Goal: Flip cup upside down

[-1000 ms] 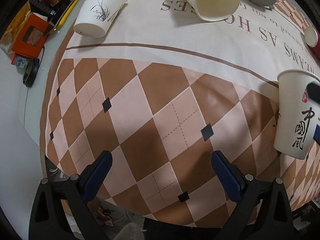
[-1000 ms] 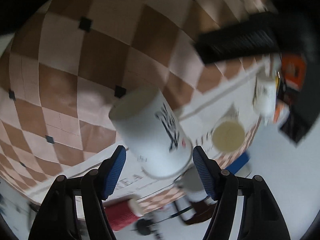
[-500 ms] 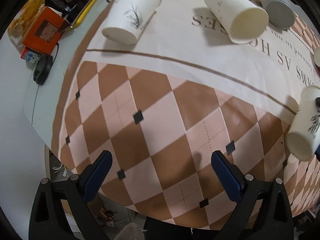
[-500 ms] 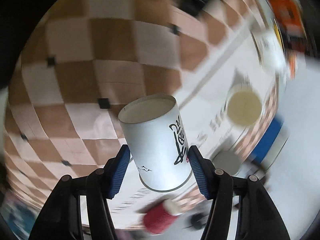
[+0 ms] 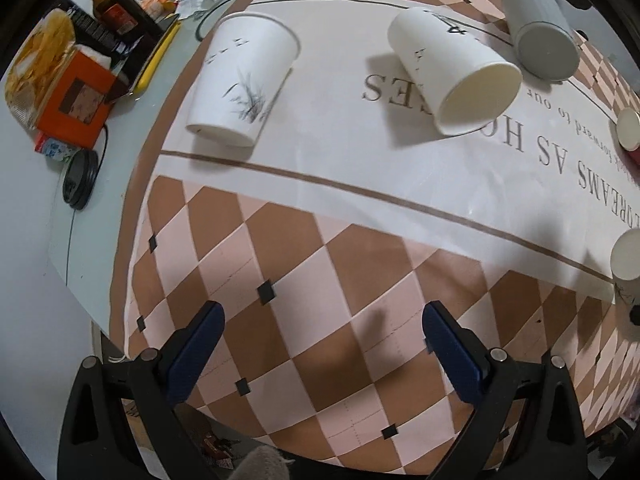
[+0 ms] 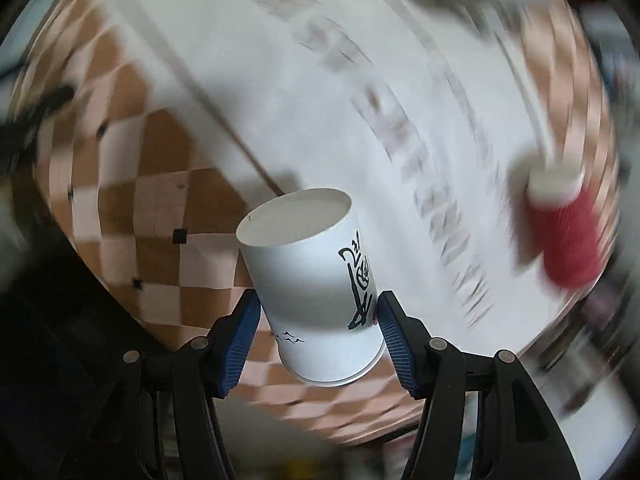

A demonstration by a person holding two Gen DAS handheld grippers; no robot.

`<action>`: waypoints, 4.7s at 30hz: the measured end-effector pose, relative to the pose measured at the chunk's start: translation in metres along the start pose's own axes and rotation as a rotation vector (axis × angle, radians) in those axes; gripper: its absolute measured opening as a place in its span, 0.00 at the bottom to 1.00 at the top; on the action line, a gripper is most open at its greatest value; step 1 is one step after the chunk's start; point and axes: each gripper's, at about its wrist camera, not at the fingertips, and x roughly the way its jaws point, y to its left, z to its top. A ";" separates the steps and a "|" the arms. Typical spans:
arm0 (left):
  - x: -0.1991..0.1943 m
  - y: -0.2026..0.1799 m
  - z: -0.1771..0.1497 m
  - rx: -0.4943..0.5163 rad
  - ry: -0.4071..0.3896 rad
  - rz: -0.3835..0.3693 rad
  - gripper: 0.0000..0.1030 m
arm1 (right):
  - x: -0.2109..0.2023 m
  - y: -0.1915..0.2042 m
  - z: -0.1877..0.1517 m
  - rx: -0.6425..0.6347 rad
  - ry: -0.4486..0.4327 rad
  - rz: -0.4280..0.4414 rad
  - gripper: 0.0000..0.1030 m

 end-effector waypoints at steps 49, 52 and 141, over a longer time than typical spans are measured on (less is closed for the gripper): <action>0.008 -0.110 0.056 0.165 -0.008 -0.147 1.00 | -0.034 -0.089 -0.039 0.688 -0.921 0.172 0.58; 0.011 -0.116 0.059 0.172 -0.015 -0.139 1.00 | -0.022 -0.080 -0.040 0.682 -0.973 0.137 0.58; -0.337 -0.045 -0.091 0.218 -0.493 -0.182 1.00 | -0.248 0.093 -0.389 1.029 -0.964 -0.223 0.99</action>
